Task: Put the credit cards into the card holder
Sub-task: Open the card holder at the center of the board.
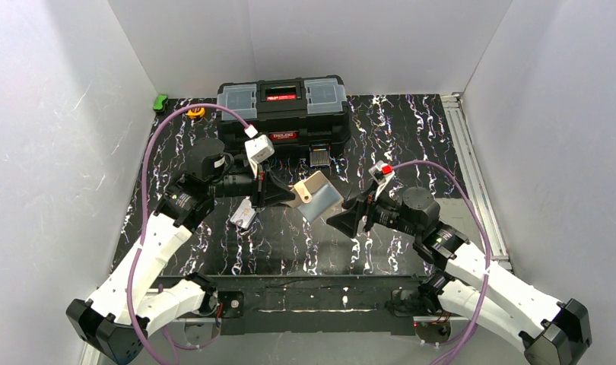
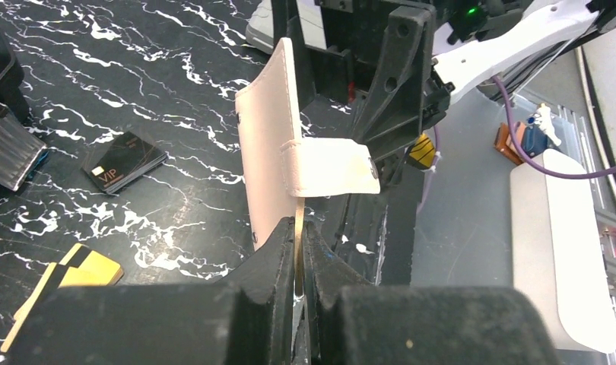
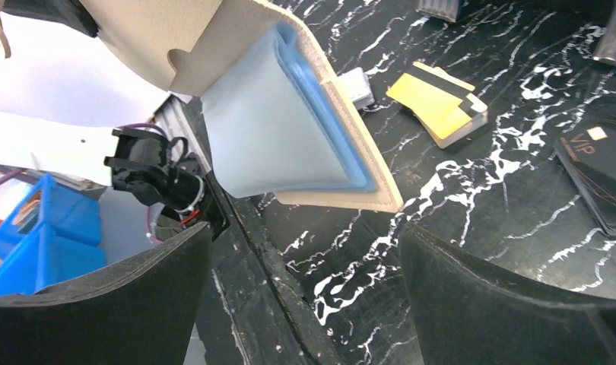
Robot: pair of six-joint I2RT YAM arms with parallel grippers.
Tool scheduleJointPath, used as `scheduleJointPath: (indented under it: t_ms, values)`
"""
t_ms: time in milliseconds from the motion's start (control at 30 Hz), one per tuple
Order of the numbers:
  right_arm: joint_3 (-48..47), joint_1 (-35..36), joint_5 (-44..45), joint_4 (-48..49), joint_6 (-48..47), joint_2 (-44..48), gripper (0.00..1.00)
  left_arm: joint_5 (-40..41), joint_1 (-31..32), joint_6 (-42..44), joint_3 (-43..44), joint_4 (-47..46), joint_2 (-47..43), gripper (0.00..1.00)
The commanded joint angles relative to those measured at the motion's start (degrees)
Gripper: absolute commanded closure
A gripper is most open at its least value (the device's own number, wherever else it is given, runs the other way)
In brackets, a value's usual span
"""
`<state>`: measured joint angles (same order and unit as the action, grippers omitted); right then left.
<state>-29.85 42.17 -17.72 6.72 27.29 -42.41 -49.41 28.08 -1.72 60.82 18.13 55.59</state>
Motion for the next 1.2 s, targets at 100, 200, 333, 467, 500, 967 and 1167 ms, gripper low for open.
scheduleJointPath:
  t_ms: [100,200,333,467,500,967,1167]
  values:
    - [1.4,-1.3,-5.3,12.4,3.9,-3.1,0.05,-3.6,-0.4,-3.5,2.2,-2.5,-2.0,1.0]
    - [3.8,-2.3,-6.1,16.0,6.4,-3.8,0.05,-3.7,-0.4,-4.6,2.9,-3.2,-1.9,1.0]
    - [4.7,-2.9,-6.5,17.6,7.9,-4.4,0.03,-3.6,-0.4,-6.0,3.2,-4.3,-2.0,1.0]
    - [5.2,-3.1,-6.8,20.8,9.7,-5.6,0.02,-3.5,-0.4,-7.4,2.9,-5.7,-1.9,1.0]
    - [5.5,-3.0,-6.9,22.7,10.4,-5.7,0.03,-3.4,-0.4,-7.9,2.8,-6.2,-2.0,1.0]
    - [6.0,-3.3,-10.6,44.2,20.9,-12.5,0.23,-2.7,-0.4,-8.9,-0.4,-8.9,-3.0,1.0]
    - [5.7,-3.6,-10.8,42.1,20.5,-9.1,0.59,-1.0,-0.4,-8.4,-4.3,-9.7,-4.5,1.0]
